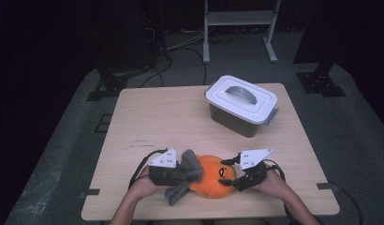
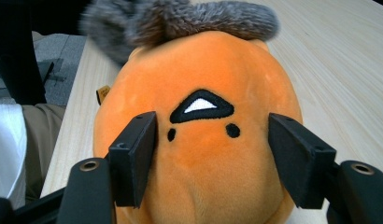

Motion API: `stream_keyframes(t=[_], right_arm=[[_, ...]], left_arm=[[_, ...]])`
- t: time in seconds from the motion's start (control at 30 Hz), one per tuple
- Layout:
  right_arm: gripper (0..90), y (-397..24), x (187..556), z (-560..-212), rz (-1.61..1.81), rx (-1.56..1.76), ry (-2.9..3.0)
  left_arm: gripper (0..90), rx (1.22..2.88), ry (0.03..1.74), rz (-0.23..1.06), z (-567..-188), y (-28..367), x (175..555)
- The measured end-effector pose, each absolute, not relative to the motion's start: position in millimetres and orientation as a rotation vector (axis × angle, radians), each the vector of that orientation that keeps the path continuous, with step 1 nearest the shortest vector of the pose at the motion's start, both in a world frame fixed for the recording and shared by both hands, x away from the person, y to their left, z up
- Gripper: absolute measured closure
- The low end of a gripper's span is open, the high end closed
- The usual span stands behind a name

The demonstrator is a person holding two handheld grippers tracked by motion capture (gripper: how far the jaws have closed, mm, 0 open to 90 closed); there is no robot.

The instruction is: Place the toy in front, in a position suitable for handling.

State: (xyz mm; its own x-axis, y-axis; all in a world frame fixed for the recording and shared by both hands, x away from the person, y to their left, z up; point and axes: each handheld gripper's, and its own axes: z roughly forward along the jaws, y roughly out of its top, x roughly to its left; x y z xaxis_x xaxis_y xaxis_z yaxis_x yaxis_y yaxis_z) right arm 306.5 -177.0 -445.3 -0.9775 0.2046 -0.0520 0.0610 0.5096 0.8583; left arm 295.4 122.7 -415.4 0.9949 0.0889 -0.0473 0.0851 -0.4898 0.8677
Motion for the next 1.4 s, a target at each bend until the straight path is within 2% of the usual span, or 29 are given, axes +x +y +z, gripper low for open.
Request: stream_keyframes(t=[0.23,0.73,1.03,1.2,1.3,1.4], right_arm=[[33.4,-177.1,305.2,-445.4,1.464,0.212,2.593],[33.8,-179.2,304.6,-445.5,1.475,0.261,2.593],[35.5,-171.5,299.5,-443.6,1.441,0.138,2.584],[35.4,-166.4,295.4,-442.4,1.419,0.101,2.572],[30.0,-168.8,297.8,-440.9,1.442,0.148,2.575],[28.6,-174.1,299.4,-433.7,1.457,0.228,2.585]], left_arm=[[75.8,2.133,0.036,-0.038,-421.0,100.4,286.3],[75.7,2.157,0.145,0.019,-425.6,140.1,305.4],[75.8,1.992,0.152,-0.037,-415.0,134.8,304.9],[75.7,2.043,0.142,-0.045,-421.1,124.3,302.3],[75.9,2.102,0.163,-0.005,-421.0,124.5,302.4],[75.9,2.119,0.185,-0.017,-423.3,129.4,304.4]])
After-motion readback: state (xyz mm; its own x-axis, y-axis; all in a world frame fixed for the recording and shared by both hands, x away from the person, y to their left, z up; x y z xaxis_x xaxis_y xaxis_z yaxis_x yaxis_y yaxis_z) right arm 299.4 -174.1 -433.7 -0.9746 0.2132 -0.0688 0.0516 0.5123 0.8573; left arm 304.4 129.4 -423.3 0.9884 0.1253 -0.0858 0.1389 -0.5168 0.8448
